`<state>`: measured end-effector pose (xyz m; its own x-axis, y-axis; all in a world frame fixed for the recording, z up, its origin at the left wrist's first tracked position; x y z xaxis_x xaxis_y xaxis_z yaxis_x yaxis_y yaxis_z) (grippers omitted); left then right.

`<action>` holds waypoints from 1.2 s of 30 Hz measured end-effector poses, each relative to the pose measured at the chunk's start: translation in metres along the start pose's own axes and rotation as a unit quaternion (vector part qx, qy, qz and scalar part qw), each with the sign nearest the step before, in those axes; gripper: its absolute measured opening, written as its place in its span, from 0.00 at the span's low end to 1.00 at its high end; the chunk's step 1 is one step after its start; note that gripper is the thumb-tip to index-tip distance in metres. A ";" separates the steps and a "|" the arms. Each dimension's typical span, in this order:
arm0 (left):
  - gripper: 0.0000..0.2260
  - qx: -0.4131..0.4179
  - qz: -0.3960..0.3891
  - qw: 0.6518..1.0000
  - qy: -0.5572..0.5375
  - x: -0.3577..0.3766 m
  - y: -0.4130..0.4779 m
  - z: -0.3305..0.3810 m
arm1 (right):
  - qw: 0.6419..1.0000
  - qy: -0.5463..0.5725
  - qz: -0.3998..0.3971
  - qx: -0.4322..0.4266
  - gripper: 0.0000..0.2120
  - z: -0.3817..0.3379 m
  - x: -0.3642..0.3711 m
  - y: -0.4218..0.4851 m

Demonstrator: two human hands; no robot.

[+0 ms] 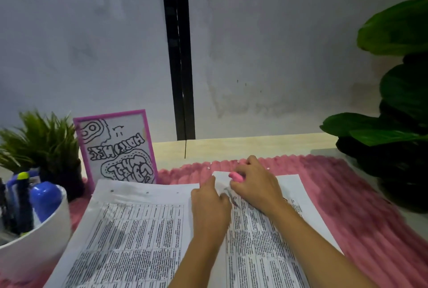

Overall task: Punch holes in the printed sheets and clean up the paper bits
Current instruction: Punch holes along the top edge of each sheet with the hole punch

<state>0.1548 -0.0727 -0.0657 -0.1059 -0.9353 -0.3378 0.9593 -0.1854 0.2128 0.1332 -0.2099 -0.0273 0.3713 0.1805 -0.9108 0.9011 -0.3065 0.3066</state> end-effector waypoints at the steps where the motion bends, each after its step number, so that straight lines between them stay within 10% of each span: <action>1: 0.26 -0.001 -0.002 1.000 -0.010 0.000 0.001 -0.001 | 1.000 0.008 0.006 0.000 0.07 0.001 0.000 0.000; 36: 0.16 0.008 -0.006 0.999 0.039 -0.004 0.009 0.004 | 0.999 0.037 0.000 0.015 0.03 0.004 0.004 0.006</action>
<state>0.1624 -0.0722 -0.0587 -0.0961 -0.9069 -0.4102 0.9535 -0.2021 0.2234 0.1387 -0.2150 -0.0301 0.3887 0.2491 -0.8871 0.8942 -0.3341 0.2980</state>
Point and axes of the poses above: each hand's wrist, its own y-axis towards the middle knuckle, its own x-axis out of the palm, z = x × y, the point moved 8 cm from there along y, towards the middle knuckle, and after that the axes turned 10 degrees about -y, right-handed, at the moved point
